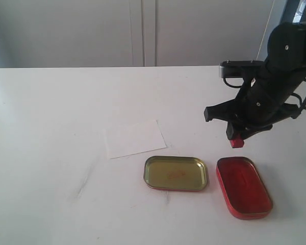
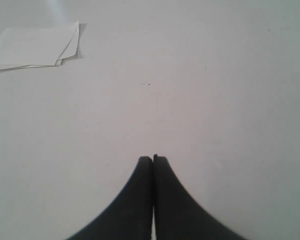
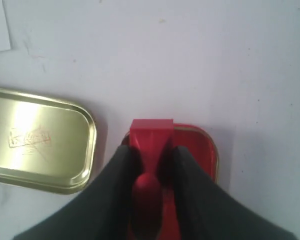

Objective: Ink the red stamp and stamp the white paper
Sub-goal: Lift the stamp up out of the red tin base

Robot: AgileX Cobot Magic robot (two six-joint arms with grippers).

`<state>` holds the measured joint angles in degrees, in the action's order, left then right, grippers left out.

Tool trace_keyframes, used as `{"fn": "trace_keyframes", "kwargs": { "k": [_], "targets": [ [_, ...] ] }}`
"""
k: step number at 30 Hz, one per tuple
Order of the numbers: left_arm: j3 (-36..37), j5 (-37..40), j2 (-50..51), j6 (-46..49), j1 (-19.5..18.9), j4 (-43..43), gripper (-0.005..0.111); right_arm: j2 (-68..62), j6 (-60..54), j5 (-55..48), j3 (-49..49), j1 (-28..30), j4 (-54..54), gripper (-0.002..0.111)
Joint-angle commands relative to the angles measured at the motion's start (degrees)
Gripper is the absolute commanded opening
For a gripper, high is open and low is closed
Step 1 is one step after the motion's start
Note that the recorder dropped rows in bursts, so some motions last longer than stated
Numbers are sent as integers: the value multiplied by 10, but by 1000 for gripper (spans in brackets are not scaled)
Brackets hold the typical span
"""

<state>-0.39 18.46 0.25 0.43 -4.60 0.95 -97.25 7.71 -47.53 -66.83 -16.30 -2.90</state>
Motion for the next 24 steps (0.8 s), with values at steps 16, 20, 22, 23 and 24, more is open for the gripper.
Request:
{"fn": "trace_keyframes", "kwargs": {
  "k": [16, 20, 22, 23, 24],
  "targets": [
    [4, 6, -3, 0, 0, -2, 0, -16, -51, -44, -137, 4, 0, 0],
    [4, 6, -3, 0, 0, -2, 0, -42, -63, -60, -178, 4, 0, 0],
    [4, 6, -3, 0, 0, -2, 0, -57, -65, -66, -199, 4, 0, 0],
    [4, 6, -3, 0, 0, -2, 0, -63, -65, -69, -207, 4, 0, 0],
    [4, 6, -3, 0, 0, -2, 0, -73, -68, -77, -221, 4, 0, 0]
  ]
}}
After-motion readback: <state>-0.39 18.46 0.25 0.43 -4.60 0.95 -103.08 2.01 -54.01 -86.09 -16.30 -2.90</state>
